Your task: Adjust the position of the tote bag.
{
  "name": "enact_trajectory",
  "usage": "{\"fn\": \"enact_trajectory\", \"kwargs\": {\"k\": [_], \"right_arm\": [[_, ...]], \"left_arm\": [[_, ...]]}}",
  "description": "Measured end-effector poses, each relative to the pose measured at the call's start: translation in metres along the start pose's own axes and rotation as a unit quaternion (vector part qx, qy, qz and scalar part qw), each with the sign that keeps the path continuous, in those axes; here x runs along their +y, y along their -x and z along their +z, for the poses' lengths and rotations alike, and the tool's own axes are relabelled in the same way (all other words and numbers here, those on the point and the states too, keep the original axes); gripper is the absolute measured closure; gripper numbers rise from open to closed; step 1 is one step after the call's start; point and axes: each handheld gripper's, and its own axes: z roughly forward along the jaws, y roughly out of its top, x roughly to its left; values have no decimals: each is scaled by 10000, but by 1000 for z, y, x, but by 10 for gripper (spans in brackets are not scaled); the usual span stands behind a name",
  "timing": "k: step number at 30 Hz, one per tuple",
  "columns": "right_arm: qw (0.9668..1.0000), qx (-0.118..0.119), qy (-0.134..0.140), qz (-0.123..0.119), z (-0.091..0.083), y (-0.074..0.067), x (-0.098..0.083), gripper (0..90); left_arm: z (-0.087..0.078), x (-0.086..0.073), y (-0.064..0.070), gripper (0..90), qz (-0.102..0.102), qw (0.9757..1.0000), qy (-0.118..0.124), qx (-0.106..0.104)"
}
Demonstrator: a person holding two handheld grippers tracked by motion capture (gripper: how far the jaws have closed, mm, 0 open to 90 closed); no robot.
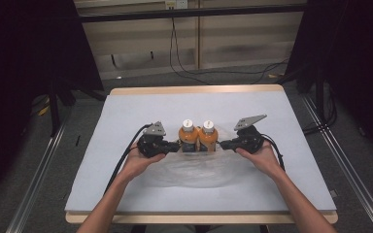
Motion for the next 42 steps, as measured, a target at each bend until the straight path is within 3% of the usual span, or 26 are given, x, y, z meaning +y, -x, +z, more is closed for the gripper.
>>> {"fn": "enact_trajectory", "kwargs": {"k": [5, 8, 9, 10, 13, 18, 20, 21, 23, 27, 29, 33, 34, 36, 37, 38, 40, 42], "right_arm": [[9995, -25, -300, -55, 16, -2, -2, 882], [9989, -38, -470, -45, 24, -1, -2, 882], [9986, -50, -534, -41, 26, -1, -2, 882], [9986, -50, -534, -41, 26, -1, -2, 882], [9959, -172, -892, -14, 33, 0, -3, 886], [9938, -238, -1088, -39, 30, 1, -1, 900], [9919, -308, -1229, -99, 27, 2, -2, 900], [9888, -439, -1411, -203, 22, 3, -2, 900], [9869, -490, -1526, -189, 19, 3, -2, 900], [9793, -601, -1900, -360, 12, 4, -1, 900], [9776, -637, -1962, -427, 10, 5, -2, 900], [9700, -750, -2235, -599, 4, 4, -4, 900], [9700, -750, -2235, -599, 4, 4, -4, 900], [9669, -760, -2342, -675, 1, 3, -5, 900], [9619, -815, -2508, -714, -2, 0, -7, 900], [9592, -827, -2593, -767, -4, -1, -7, 900], [9586, -837, -2612, -764, -6, -2, -9, 900], [9618, -799, -2539, -647, -11, 1, -13, 900]], "left_arm": [[15, -4, 3, 842, 131, 9977, -646, 182], [16, -5, 1, 845, 57, 9978, -634, 168], [18, -6, -1, 845, 39, 9964, -821, 198], [18, -6, -1, 845, 39, 9964, -821, 198], [22, -8, -1, 855, -16, 9950, -950, 293], [20, -9, 2, 864, 52, 9936, -1048, 428], [17, -8, 1, 864, 152, 9916, -1174, 525], [16, -9, 2, 866, 161, 9908, -1213, 582], [14, -10, 2, 866, 265, 9885, -1292, 737], [11, -10, -1, 882, 258, 9877, -1367, 710], [10, -11, -2, 889, 298, 9869, -1412, 718], [6, -11, 2, 900, 393, 9852, -1531, 665], [6, -11, 2, 900, 393, 9852, -1531, 665], [4, -12, 3, 900, 386, 9838, -1612, 676], [1, -13, 5, 900, 423, 9832, -1662, 619], [-1, -15, 6, 900, 419, 9835, -1671, 545], [-3, -17, 6, 900, 448, 9837, -1657, 543], [-6, -19, 7, 900, 478, 9823, -1713, 590]]}}
